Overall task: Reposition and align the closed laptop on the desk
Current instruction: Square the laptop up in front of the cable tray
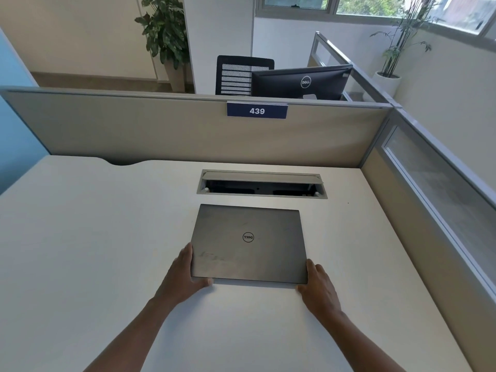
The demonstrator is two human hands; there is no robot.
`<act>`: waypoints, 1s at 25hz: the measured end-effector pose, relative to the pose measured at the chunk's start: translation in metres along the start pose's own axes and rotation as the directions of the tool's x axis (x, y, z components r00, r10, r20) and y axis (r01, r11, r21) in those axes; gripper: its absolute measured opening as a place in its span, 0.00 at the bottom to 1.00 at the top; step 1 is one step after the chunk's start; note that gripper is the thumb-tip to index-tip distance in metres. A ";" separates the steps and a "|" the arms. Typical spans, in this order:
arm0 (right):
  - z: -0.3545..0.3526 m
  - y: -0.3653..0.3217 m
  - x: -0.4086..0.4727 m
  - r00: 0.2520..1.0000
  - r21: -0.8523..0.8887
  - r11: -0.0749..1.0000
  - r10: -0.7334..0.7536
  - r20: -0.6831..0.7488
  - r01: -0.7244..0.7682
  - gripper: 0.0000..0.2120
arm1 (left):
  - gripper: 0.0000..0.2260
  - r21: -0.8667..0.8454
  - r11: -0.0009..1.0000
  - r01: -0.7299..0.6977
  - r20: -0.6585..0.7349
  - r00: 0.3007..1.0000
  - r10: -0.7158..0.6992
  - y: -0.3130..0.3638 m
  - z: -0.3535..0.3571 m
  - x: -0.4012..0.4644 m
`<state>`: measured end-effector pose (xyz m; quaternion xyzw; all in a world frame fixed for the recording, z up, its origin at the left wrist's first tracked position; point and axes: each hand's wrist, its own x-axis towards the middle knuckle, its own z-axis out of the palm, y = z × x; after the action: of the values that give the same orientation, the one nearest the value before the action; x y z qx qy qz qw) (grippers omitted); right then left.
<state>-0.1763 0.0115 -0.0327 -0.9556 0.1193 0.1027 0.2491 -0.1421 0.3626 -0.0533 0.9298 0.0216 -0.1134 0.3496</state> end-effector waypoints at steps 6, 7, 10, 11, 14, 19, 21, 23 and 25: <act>0.001 0.001 0.002 1.000 -0.036 0.999 -0.019 0.007 0.020 0.27 | 0.51 -0.007 0.998 0.055 -0.013 0.998 -0.055 -0.006 0.005 -0.003; 0.001 0.001 0.002 1.000 -0.039 0.999 -0.021 0.010 0.022 0.27 | 0.50 -0.013 0.998 0.054 -0.014 0.998 -0.054 -0.005 0.005 -0.003; -0.001 0.001 0.003 0.999 -0.061 0.997 -0.035 0.014 0.035 0.26 | 0.48 -0.029 0.999 0.041 -0.034 0.999 -0.042 -0.005 0.006 -0.003; -0.001 0.001 0.003 0.999 -0.068 0.997 -0.039 0.016 0.040 0.26 | 0.48 -0.034 0.999 0.039 -0.047 0.998 -0.041 -0.005 0.007 -0.004; -0.001 0.001 0.003 0.999 -0.070 0.996 -0.046 0.022 0.047 0.26 | 0.49 -0.056 0.997 0.049 -0.061 0.997 -0.052 -0.004 0.008 -0.005; -0.002 0.001 0.006 0.998 -0.086 0.995 -0.056 0.018 0.057 0.25 | 0.48 -0.030 0.998 0.049 -0.068 0.996 -0.051 -0.004 0.009 -0.005; -0.003 0.001 0.008 0.998 -0.094 0.994 -0.061 0.017 0.063 0.25 | 0.48 -0.020 0.998 0.052 -0.050 0.997 -0.053 -0.003 0.008 -0.005; -0.005 0.001 0.011 0.998 -0.105 0.992 -0.067 0.018 0.069 0.24 | 0.48 -0.015 0.997 0.071 -0.030 0.997 -0.071 -0.002 0.007 -0.005; -0.007 0.000 0.015 0.998 -0.109 0.992 -0.067 0.019 0.069 0.22 | 0.47 -0.016 0.997 0.081 -0.029 0.996 -0.082 -0.002 0.008 -0.005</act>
<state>-0.1615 0.0055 -0.0302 -0.9705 0.0789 0.1079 0.2007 -0.1492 0.3591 -0.0591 0.9270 0.0654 -0.1138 0.3513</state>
